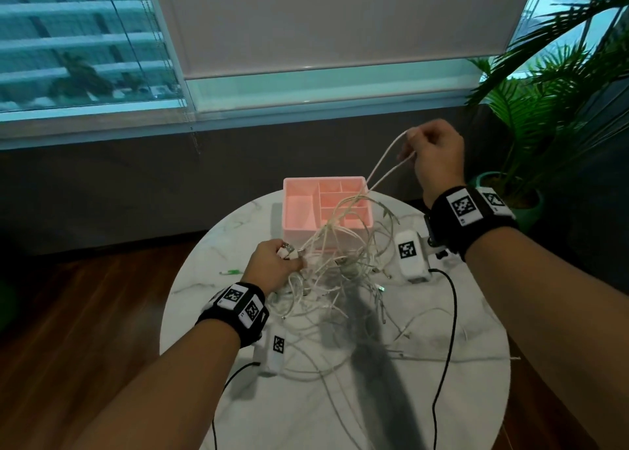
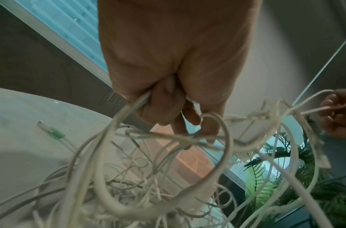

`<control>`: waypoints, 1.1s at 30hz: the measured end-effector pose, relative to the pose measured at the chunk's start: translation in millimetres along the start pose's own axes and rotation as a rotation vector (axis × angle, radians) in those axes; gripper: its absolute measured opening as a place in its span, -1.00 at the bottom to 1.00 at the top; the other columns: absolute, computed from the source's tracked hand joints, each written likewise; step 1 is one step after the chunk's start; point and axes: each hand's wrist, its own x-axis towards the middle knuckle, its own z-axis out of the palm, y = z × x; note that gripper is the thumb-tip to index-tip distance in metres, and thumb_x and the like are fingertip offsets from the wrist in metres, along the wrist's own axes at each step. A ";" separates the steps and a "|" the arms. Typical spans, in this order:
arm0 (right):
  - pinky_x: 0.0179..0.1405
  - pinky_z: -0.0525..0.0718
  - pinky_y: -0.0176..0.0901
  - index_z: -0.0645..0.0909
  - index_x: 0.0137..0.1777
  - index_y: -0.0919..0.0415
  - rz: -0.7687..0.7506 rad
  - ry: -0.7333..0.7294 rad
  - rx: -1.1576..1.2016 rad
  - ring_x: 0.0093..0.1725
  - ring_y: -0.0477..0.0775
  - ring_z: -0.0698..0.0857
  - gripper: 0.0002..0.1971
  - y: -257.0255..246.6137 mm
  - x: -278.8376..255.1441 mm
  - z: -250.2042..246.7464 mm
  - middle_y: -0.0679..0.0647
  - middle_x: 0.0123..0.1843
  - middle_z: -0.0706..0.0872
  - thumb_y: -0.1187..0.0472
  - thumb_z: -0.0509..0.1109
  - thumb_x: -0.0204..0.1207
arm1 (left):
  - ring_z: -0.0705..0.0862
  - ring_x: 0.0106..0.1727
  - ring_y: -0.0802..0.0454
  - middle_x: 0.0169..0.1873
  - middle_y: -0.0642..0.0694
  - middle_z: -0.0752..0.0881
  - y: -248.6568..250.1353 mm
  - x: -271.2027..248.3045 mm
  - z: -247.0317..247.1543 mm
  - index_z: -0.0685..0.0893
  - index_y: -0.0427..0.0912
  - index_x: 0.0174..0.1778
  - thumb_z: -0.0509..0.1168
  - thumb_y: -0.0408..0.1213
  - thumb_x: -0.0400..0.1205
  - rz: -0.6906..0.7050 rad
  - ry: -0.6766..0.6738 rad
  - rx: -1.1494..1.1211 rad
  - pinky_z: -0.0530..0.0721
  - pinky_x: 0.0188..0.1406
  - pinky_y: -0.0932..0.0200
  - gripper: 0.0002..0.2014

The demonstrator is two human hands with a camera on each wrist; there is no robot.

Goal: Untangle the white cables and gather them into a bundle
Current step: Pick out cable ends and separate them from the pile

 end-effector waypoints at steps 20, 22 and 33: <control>-0.19 0.64 0.08 0.44 -0.19 0.22 0.202 -0.811 0.298 -0.11 0.40 0.74 -0.84 -50.5 -55.2 32.2 0.45 -0.16 0.71 0.40 0.15 0.60 | 0.72 -0.24 0.17 -0.22 -0.07 0.79 56.1 -15.4 43.6 0.61 -0.11 -0.21 0.58 -0.52 0.47 0.218 -0.011 -0.215 0.63 -0.13 0.28 -0.70; -0.09 0.68 0.15 0.42 -0.20 0.25 0.203 -0.805 0.417 -0.08 0.39 0.73 -0.82 -57.6 -54.4 28.3 0.45 -0.15 0.68 0.45 0.10 0.58 | 0.68 -0.31 0.26 -0.29 0.00 0.74 49.7 -13.2 43.3 0.58 -0.09 -0.24 0.58 -0.50 0.48 0.219 0.024 -0.195 0.59 -0.21 0.35 -0.69; -0.25 0.57 -0.11 0.53 -0.46 0.19 0.219 -0.252 0.797 -0.30 0.21 0.69 -0.61 -74.9 0.4 -17.3 0.18 -0.39 0.69 0.26 0.06 0.58 | 0.59 -0.40 0.08 -0.44 0.02 0.66 8.7 -14.3 23.8 0.58 -0.09 -0.31 0.61 -0.34 0.49 0.190 0.078 0.072 0.56 -0.37 0.19 -0.71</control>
